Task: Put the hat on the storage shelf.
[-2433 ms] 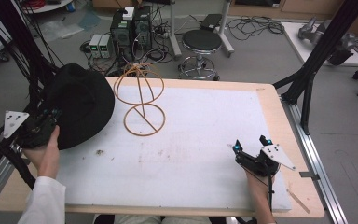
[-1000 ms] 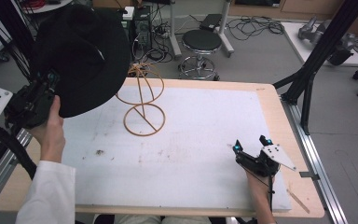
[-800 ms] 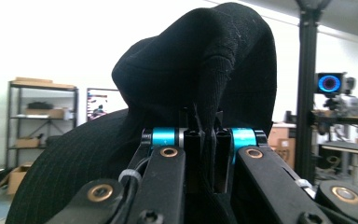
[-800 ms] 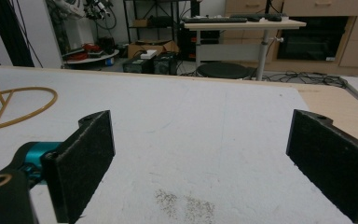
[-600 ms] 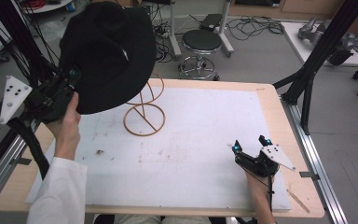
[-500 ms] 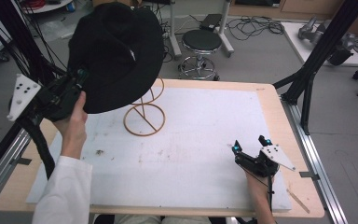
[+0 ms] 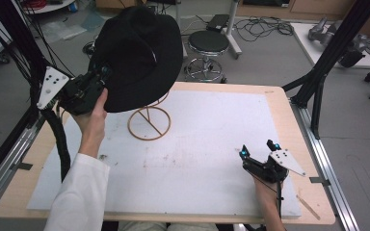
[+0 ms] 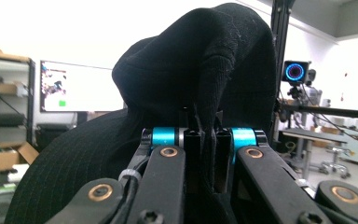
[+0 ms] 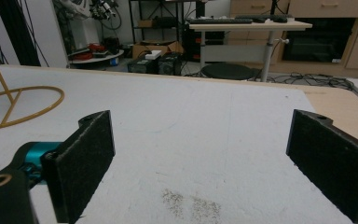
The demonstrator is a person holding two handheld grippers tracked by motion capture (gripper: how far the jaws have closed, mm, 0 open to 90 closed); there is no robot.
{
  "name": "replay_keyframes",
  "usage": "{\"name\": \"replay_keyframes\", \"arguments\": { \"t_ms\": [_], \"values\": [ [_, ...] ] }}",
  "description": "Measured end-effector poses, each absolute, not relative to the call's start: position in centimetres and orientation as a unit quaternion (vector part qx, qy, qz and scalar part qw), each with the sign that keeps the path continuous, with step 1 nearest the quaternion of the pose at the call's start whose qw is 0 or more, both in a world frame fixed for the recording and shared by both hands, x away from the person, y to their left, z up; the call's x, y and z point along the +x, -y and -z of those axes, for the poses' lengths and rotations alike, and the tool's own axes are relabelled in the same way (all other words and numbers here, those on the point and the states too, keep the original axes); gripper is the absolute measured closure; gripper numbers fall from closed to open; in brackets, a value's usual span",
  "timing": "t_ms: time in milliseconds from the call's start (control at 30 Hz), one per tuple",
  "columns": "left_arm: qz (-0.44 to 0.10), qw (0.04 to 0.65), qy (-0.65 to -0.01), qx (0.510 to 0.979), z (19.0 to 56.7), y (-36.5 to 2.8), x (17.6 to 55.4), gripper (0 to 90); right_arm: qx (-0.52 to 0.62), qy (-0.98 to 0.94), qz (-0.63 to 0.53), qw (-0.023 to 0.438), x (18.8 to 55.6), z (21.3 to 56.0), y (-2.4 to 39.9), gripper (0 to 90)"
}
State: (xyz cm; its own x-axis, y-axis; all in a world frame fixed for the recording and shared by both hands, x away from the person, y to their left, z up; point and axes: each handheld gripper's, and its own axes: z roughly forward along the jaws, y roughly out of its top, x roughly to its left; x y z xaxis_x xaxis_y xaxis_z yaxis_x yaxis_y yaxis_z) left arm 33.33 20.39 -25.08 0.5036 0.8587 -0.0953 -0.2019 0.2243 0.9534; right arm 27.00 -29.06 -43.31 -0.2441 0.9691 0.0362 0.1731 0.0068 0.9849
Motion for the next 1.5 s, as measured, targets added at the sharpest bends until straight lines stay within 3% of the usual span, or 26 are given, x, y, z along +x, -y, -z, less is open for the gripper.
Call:
{"name": "replay_keyframes", "arguments": {
  "t_ms": [567, 867, 1400, 1500],
  "values": [
    [-0.299, 0.674, -0.354, 0.575, 27.5, -18.7, 36.0, 87.3, 0.473, -0.599, -0.521, 0.383, 26.9, 43.3, 29.0, 6.8],
    [-0.302, 0.648, -0.391, 0.580, 27.7, -19.6, 37.0, 87.0, 0.476, -0.596, -0.522, 0.382, 26.9, 43.3, 29.1, 6.8],
    [-0.283, 0.645, -0.384, 0.597, 28.3, -19.3, 37.1, 83.6, 0.475, -0.597, -0.522, 0.381, 26.9, 43.3, 29.1, 6.8],
    [-0.279, 0.644, -0.387, 0.598, 28.5, -19.2, 37.1, 77.7, 0.475, -0.596, -0.523, 0.382, 26.9, 43.3, 29.1, 6.8]
  ]
}}
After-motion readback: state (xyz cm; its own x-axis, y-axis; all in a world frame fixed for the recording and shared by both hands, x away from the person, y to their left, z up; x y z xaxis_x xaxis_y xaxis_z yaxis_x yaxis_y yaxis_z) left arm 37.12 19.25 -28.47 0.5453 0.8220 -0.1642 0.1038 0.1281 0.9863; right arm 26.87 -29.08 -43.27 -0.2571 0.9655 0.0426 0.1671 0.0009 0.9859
